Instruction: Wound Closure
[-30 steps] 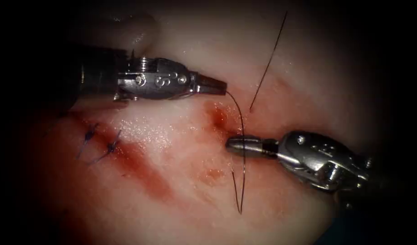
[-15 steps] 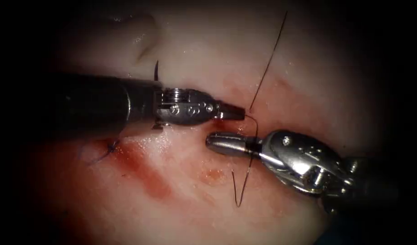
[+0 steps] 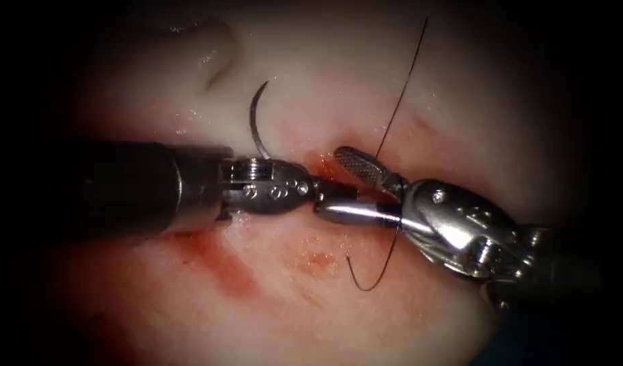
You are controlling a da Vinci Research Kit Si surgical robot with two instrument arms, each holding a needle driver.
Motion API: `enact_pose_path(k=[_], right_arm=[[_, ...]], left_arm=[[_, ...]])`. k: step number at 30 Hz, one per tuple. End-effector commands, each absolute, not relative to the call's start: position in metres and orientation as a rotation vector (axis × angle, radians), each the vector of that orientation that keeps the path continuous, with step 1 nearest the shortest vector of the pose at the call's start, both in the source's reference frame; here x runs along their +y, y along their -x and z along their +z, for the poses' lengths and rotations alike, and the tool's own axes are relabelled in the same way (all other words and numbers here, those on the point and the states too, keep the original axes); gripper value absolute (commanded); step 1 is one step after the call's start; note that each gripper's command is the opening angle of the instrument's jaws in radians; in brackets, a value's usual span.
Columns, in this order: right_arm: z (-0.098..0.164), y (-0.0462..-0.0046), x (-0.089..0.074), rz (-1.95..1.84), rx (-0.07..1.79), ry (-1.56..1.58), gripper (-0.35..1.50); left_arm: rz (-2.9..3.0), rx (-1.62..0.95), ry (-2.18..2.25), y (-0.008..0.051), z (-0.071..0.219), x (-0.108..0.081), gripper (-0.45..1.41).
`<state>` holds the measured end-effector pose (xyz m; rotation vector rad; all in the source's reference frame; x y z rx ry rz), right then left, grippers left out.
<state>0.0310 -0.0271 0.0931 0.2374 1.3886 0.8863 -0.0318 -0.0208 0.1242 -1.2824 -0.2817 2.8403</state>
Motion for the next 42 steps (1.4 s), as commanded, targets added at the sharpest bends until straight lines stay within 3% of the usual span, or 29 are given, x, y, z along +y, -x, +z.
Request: enact_pose_path(k=[1,16,42], right_arm=[[0.094,-0.0317,-0.027,0.898,1.392,-0.226,0.91],[0.096,-0.0319,-0.028,0.976,1.325,-0.102,0.73],[0.097,-0.035,-0.031,0.876,1.269,-0.196,0.71]], left_arm=[[2.843,-0.288,1.283,0.0324,0.125,-0.021,-0.45],[2.859,-0.3,1.306,0.0314,0.119,-0.023,-0.45],[2.821,-0.301,1.295,0.0289,0.113,-0.019,-0.45]])
